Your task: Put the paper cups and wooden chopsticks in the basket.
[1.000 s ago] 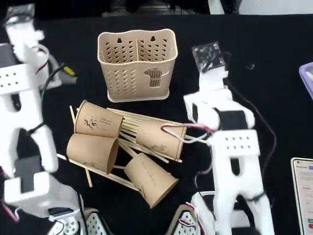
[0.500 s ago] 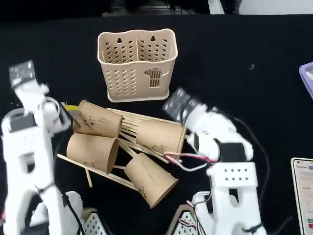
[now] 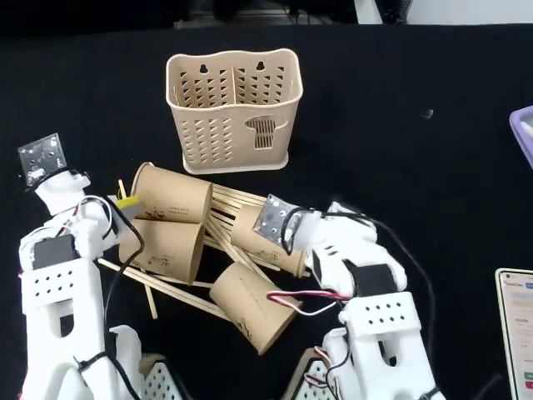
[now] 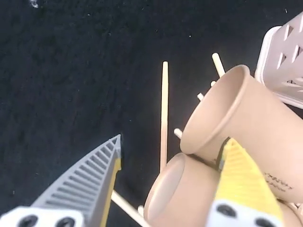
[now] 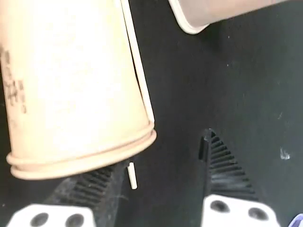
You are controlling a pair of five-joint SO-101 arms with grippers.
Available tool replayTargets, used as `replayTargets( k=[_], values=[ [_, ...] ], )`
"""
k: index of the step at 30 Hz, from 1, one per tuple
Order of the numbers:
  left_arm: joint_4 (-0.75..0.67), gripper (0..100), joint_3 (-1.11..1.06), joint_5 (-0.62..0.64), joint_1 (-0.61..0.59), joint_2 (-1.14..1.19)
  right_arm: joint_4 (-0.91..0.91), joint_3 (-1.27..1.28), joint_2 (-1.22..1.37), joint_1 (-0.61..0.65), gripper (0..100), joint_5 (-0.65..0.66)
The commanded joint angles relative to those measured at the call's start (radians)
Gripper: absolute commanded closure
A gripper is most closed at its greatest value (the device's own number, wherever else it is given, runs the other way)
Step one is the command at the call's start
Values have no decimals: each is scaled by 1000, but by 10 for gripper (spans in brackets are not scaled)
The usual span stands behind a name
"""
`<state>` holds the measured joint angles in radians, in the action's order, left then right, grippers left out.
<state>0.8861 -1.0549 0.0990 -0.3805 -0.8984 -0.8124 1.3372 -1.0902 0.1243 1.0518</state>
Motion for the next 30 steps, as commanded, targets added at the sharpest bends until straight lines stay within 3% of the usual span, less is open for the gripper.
replayTargets(
  k=[1,8,13,18,24,30],
  values=[
    [66,668,65,9,5,-25,23,-5,-30,57,754,11],
    [160,668,117,14,4,-26,25,-4,-30,143,776,6],
    [187,668,134,14,4,-26,31,-18,-31,141,972,5],
    [184,668,134,14,-21,-26,15,-91,-31,75,987,-143],
    [183,668,150,14,-76,-26,-238,-312,-31,29,988,-170],
    [183,668,150,14,-76,-26,-476,-584,-21,-68,988,-296]
  ],
)
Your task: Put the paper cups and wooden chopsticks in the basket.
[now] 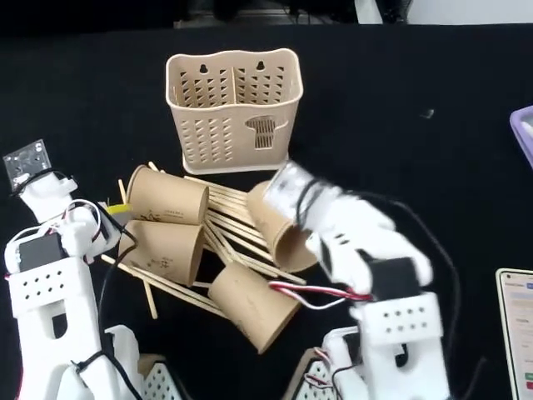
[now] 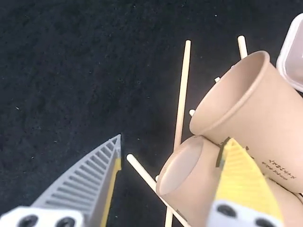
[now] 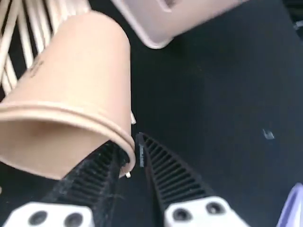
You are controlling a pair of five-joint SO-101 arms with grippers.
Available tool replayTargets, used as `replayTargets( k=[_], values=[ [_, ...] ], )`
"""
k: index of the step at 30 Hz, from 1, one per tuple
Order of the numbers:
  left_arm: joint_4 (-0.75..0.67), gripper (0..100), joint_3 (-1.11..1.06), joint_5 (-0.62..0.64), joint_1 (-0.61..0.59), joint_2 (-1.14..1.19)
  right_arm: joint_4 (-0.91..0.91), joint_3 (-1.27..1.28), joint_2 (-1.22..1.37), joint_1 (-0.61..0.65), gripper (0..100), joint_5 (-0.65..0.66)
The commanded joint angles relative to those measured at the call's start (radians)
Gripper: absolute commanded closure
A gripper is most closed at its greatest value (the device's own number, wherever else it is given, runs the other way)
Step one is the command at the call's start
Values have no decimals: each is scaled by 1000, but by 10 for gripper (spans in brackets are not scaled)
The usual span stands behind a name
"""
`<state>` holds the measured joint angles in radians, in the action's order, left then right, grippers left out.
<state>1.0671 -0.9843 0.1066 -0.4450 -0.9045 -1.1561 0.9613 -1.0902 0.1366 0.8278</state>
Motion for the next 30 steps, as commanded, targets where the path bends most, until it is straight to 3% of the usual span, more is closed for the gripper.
replayTargets(
  k=[1,14,20,26,30],
  values=[
    [2,668,77,6,-12,-20,-170,-245,-19,-97,988,-80],
    [2,668,76,6,-4,-20,-259,-522,545,-453,988,-166],
    [2,668,76,6,-4,-20,-310,-616,733,-408,985,-176],
    [2,668,74,6,-4,-20,-173,-555,805,-350,894,-176],
    [2,668,74,6,-4,-20,-103,-509,805,-336,921,-169]
  ],
)
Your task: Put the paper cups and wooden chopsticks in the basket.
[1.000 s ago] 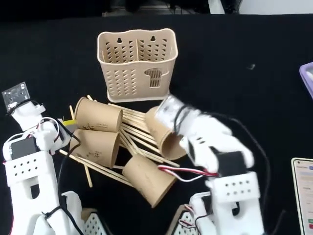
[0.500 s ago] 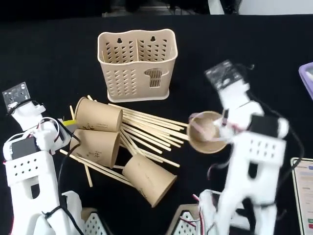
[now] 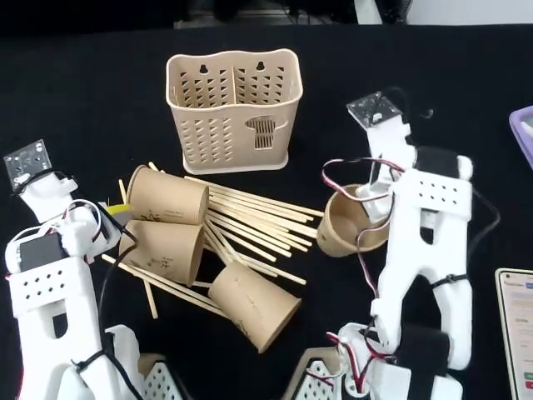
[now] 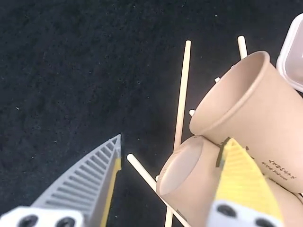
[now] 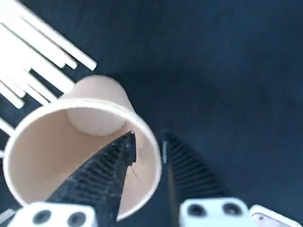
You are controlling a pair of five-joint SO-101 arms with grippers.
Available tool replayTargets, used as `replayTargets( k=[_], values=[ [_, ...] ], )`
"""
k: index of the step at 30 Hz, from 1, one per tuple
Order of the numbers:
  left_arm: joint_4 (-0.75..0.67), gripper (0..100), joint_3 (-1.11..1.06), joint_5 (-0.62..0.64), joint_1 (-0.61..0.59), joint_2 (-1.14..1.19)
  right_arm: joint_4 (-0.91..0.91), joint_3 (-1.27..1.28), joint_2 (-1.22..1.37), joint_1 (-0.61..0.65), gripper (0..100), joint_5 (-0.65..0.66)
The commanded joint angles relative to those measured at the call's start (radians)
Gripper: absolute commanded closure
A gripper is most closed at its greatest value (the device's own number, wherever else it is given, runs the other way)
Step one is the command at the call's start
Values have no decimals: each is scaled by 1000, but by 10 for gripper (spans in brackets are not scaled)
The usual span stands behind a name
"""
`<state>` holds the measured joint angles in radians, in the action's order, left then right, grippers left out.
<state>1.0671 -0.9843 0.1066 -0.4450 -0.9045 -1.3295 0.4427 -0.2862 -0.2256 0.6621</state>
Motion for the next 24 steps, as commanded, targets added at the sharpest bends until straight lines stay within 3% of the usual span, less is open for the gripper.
replayTargets(
  k=[1,6,12,18,24],
  values=[
    [2,668,74,6,-5,-20,78,12,1,28,964,-8],
    [2,668,76,6,-8,-20,57,-15,-50,8,988,-12],
    [3,668,74,9,-4,-20,-163,-226,-225,5,988,-126],
    [3,668,71,66,-12,-20,-199,-542,-265,141,988,-348],
    [3,668,70,63,-12,-20,-81,-763,-197,374,988,-430]
  ],
)
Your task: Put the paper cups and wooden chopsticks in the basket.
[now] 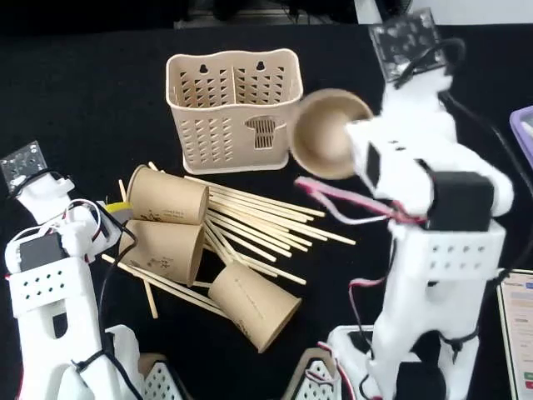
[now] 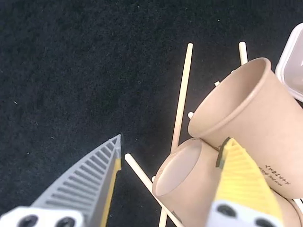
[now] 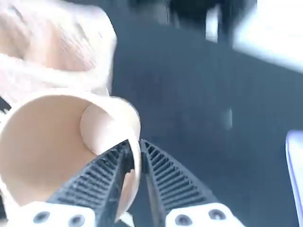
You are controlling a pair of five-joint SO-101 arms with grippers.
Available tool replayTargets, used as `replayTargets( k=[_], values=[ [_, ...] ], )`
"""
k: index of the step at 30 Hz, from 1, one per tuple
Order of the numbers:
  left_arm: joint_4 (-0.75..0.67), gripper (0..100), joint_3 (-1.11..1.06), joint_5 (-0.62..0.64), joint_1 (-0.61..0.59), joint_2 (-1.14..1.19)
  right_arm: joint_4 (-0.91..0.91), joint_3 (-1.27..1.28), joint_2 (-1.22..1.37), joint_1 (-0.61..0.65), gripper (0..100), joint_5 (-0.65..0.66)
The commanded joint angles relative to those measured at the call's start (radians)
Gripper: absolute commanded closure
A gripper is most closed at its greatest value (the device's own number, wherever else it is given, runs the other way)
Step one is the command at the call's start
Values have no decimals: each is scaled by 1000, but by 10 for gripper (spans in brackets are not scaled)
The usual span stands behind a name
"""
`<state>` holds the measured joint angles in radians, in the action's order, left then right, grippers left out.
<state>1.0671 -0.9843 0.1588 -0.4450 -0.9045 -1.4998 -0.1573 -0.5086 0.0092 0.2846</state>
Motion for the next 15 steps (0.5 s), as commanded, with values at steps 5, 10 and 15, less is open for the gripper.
replayTargets(
  k=[5,10,15],
  values=[
    [2,668,62,11,-13,-20,186,-298,177,226,988,-98],
    [0,668,61,9,-13,-20,196,-443,386,226,988,-126],
    [0,668,62,9,-13,-20,186,-573,581,212,988,-123]
  ],
)
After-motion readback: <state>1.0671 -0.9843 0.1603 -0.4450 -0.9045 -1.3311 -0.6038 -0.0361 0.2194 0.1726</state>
